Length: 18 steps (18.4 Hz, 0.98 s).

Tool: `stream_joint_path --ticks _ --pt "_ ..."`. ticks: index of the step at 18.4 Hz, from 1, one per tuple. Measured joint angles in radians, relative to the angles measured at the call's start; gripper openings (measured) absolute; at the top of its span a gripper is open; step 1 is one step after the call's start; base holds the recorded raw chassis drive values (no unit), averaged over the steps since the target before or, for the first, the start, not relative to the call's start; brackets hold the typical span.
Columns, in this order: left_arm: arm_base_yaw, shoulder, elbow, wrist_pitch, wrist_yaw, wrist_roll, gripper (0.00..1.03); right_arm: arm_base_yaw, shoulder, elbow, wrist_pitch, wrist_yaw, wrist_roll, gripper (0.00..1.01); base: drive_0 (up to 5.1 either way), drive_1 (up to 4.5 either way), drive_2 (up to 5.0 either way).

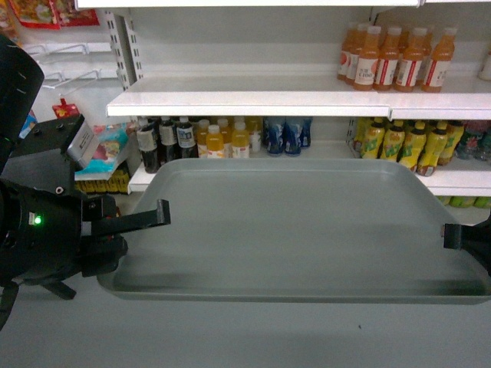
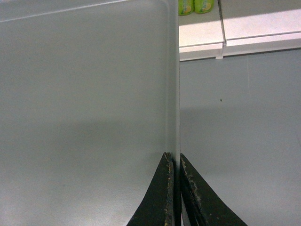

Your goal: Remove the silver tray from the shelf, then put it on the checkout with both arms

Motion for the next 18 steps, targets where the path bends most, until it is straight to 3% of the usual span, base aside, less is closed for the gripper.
stream_joint_path --ticks 18 --pt "-0.001 -0.001 0.000 0.002 -0.002 -0.002 0.03 0.001 0.000 0.000 0.003 0.001 0.000 0.02 0.0 -4.30 4.4"
